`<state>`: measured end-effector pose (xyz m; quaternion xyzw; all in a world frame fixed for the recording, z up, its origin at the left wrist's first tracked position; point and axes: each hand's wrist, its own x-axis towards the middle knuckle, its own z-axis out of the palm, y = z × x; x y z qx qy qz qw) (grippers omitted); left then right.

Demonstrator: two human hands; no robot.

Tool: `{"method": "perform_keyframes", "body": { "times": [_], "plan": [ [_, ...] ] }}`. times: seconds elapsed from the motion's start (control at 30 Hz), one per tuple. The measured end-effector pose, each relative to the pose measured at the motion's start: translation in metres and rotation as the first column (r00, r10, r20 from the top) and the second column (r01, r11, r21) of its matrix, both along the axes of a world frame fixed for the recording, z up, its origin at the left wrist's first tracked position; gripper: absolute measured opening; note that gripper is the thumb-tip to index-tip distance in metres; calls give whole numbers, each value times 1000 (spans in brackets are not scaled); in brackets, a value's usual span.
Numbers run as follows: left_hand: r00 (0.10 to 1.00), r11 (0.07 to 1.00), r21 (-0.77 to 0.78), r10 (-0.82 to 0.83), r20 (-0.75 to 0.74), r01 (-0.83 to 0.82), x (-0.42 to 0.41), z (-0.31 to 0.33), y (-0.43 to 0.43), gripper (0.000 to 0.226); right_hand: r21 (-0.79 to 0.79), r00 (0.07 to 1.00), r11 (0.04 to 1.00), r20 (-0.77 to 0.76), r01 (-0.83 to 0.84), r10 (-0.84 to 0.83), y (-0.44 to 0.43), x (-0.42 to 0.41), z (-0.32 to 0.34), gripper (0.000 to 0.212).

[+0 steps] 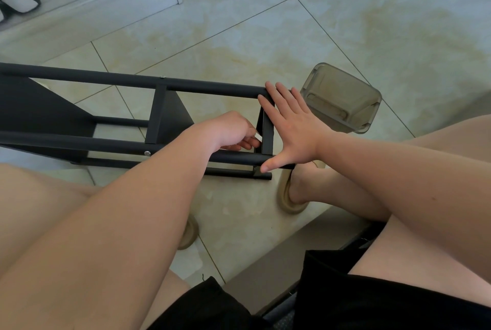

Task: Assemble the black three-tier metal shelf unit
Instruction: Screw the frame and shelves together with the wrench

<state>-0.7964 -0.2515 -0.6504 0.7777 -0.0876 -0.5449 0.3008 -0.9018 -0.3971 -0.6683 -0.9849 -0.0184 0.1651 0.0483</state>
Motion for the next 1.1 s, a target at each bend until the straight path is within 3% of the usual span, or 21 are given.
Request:
{"method": "perform_keyframes", "body": {
  "times": [0.33, 0.53, 0.67, 1.0, 1.1],
  "plan": [
    [961, 964, 6, -265, 80, 265, 7, -3, 12, 14, 5, 1000, 1000, -1, 4, -4, 1, 1, 1, 151],
    [845, 869, 151, -493, 205, 471, 6, 3, 13, 22, 5, 1000, 1000, 1, 6, -6, 1, 0, 2, 150],
    [817, 846, 177, -533, 222, 503, 8, 6, 14, 15, -2, 1000, 1000, -4, 7, -7, 1, 0, 2, 150],
    [891, 928, 105, -372, 260, 357, 14, 12, 12, 13, -1, 1000, 1000, -2, 6, -6, 1, 0, 2, 150],
    [966, 981, 9, -194, 174, 195, 11, 7, 10, 10, -5, 1000, 1000, 0, 2, -2, 1, 0, 2, 149]
  ]
}}
